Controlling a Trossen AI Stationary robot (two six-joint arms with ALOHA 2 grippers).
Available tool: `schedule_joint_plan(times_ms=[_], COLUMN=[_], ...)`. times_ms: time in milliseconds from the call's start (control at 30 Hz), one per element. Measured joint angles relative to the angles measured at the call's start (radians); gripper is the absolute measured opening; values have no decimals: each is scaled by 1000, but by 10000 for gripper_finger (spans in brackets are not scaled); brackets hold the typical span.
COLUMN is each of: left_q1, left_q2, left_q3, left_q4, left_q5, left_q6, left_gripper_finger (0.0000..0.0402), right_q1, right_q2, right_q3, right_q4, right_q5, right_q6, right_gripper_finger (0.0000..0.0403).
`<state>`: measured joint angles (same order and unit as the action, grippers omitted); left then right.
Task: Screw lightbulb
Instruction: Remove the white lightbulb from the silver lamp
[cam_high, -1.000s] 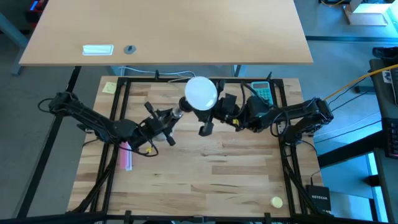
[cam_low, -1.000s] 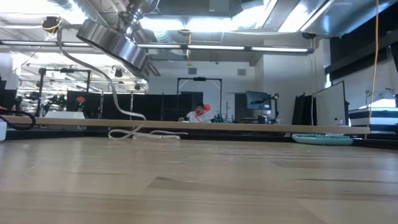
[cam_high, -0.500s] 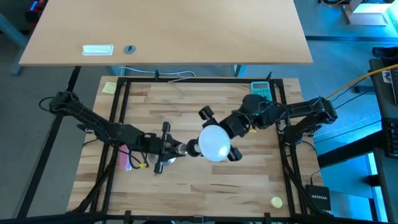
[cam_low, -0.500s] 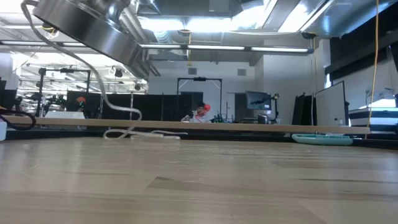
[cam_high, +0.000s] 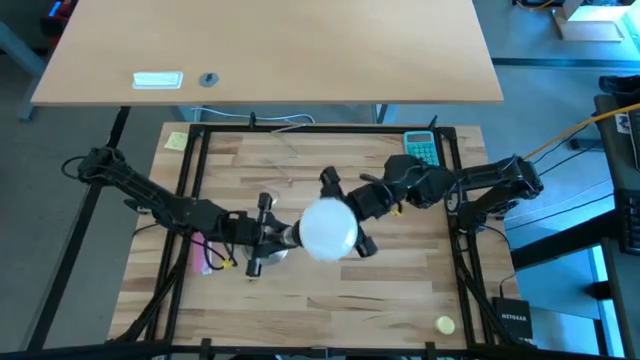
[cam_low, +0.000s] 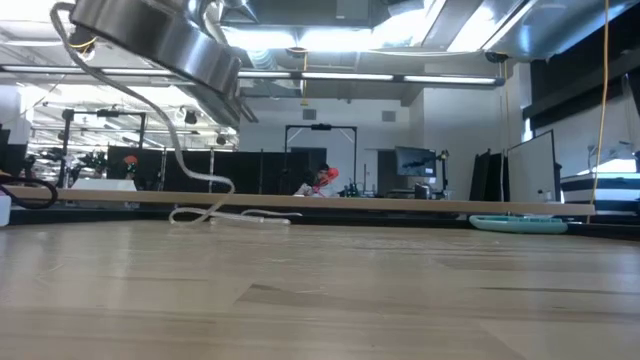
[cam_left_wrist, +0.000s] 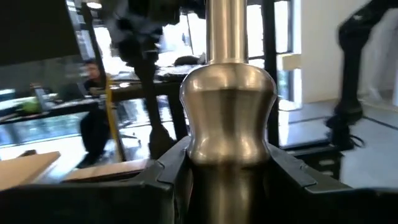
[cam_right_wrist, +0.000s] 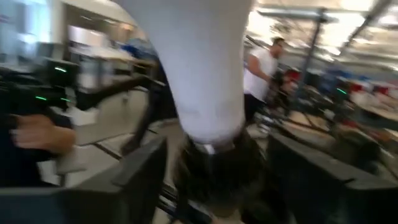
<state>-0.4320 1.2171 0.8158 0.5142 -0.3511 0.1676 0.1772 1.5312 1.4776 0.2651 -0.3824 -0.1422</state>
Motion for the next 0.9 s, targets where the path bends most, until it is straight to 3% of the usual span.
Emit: schedule_joint_plan(times_ms=[200,333,467,633,900], left_q1=[-13,-13,-1,38,47], left_q2=[-9,-26,-26,-25,-20], left_q3=[1,2,2,2,2], left_q4=[33,40,50,79,69], left_q5=[-217,-375,-552,-707,-709], left_q6=[65,127,220,297,271], left_gripper_finger=[128,128,128,128,128], right_q1=[0,0,-1,-1,-2], right_q2=[-89,-142,-160,-99,29], right_q3=[3,2,3,2,2], right_q4=[-157,-293,-290,-160,227], right_q5=[287,523,703,704,834], right_q6=[58,111,133,110,-18], right_gripper_finger=[366,384,386,387,387])
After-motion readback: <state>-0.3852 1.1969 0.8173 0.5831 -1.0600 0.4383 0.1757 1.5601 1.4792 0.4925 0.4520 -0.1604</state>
